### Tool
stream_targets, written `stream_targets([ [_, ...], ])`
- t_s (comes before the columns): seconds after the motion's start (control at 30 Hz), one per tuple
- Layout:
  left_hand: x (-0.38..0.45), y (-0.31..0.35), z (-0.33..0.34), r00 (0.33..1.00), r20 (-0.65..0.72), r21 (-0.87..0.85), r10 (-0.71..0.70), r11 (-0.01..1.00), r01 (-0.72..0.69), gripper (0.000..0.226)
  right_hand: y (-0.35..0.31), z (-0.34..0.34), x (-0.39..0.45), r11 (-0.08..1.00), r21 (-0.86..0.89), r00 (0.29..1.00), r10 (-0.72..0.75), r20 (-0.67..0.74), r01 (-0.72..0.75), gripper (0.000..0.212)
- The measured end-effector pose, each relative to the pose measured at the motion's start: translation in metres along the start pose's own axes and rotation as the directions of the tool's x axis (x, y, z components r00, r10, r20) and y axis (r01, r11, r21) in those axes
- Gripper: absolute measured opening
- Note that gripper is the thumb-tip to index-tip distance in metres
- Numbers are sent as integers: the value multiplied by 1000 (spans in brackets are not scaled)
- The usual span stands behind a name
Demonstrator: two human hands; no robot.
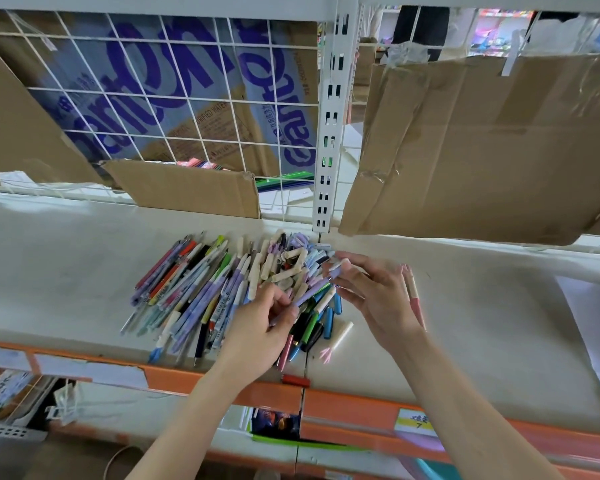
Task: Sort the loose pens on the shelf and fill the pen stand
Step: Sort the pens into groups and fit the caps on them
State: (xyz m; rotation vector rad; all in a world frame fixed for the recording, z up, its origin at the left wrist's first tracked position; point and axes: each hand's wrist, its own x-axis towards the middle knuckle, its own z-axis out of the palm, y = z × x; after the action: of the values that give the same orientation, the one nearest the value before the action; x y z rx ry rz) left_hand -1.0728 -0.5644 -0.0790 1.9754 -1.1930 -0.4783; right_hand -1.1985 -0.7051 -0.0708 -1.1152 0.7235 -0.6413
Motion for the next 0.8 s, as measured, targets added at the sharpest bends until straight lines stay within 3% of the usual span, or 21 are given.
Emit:
stream_targets([
  [0.13, 2, 11, 4, 999, 31, -89, -25, 996, 28, 10, 3, 8, -3, 999, 41, 997, -28, 72, 25, 16],
  [0.2, 4, 17, 6, 989, 63, -262, -133, 954, 145, 15, 4, 12, -5, 993, 70, 991, -102, 82, 96, 16],
  [0.3, 7, 24, 4, 925, 263, -618, -274, 689, 379, 19, 5, 14, -7, 978, 112, 980, -184, 77, 175, 17],
  [0.37, 8, 27, 4, 890, 361, -692, -280, 559, 457, 21, 5, 14, -8, 980, 122, 983, -168, 81, 157, 18],
  [0.4, 9, 30, 6, 884, 377, -699, -276, 542, 467, 21, 5, 14, -7, 984, 118, 987, -144, 74, 135, 18],
  [0.57, 16, 43, 20, 932, 273, -627, -239, 691, 360, 21, -2, 10, -1, 983, 17, 981, -186, 50, 185, 20],
  [0.67, 16, 36, 24, 980, 168, -305, -106, 940, 154, 18, -9, 2, 4, 944, -213, 964, -263, -22, 253, 21],
  [0.73, 13, 27, 23, 993, 116, -97, -2, 995, 13, 9, -10, -11, 8, 842, -463, 933, -352, -81, 278, 19],
  [0.8, 11, 19, 19, 996, 84, -38, 40, 999, -37, 9, -6, -28, 11, 670, -703, 908, -411, -84, 238, 21],
])
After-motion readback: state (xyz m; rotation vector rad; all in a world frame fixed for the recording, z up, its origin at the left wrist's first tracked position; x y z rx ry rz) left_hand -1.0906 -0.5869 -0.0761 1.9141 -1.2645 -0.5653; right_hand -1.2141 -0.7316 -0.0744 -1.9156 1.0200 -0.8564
